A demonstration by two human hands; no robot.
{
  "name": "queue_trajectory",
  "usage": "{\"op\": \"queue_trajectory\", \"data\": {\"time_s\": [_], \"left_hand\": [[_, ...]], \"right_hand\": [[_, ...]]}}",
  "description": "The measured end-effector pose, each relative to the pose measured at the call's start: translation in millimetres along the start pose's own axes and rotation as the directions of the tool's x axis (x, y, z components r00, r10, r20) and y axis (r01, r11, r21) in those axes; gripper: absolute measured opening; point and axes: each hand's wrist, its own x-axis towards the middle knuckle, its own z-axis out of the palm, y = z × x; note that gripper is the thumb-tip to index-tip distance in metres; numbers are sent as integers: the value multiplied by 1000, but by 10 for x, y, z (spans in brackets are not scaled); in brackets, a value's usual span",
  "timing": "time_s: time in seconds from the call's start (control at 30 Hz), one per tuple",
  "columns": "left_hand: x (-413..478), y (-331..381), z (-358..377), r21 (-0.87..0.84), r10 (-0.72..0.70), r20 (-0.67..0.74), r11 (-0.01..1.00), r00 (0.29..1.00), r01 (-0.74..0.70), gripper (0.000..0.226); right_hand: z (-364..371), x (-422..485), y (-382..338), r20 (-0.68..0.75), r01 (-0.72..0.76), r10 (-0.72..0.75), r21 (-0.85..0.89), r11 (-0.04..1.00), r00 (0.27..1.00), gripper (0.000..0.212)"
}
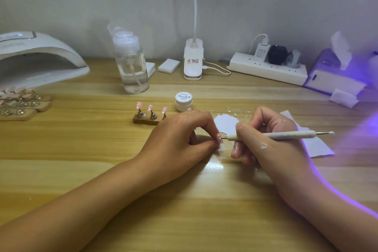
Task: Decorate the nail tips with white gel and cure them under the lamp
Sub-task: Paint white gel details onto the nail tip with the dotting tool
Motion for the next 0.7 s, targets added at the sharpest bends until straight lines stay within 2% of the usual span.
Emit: {"op": "queue_trajectory", "data": {"time_s": [0.7], "left_hand": [[-6, 9, 2, 7, 19, -4, 1000, 1000, -19, 15]], "right_hand": [[-12, 11, 37, -3, 31, -31, 5, 999, 1000, 28]]}}
